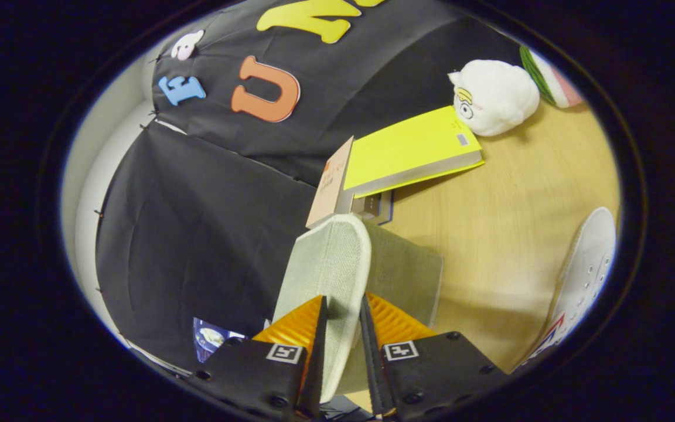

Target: Open the storage box then place both shoes into the box .Put the left shoe in first, then the right shoe, with the right side of both shoes facing outward in a uniform manner.

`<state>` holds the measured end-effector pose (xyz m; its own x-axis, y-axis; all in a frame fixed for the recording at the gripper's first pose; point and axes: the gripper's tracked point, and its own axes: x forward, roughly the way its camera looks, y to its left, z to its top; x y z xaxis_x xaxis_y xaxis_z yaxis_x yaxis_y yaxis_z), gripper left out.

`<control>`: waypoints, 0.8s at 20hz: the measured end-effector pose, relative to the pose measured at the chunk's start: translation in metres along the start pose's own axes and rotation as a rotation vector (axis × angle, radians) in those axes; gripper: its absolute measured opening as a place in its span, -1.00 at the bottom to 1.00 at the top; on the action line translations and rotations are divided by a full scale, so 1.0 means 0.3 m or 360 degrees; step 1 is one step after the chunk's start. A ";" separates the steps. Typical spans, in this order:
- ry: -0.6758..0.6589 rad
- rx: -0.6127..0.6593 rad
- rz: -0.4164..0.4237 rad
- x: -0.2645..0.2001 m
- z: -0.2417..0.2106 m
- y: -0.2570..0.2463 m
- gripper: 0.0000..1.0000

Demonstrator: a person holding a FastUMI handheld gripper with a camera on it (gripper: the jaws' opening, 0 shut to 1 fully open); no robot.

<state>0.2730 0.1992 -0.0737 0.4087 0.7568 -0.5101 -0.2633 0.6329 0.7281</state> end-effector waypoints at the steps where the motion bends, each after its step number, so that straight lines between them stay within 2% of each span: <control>1: -0.0011 -0.0008 -0.0022 -0.012 0.002 0.012 -0.37; 2: -0.0025 -0.0011 -0.0017 -0.021 0.008 0.037 -0.42; 3: -0.0029 -0.0011 -0.0014 -0.036 0.009 0.065 -0.58; 5: -0.0044 -0.0007 -0.0048 -0.052 0.015 0.108 -0.76; 13: -0.0123 -0.0028 -0.0086 -0.063 0.082 0.404 -0.82; 16: -0.0119 -0.0076 -0.0049 -0.020 0.087 0.562 -0.82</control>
<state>0.2489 0.2973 0.0641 0.4810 0.7238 -0.4948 -0.2904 0.6640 0.6890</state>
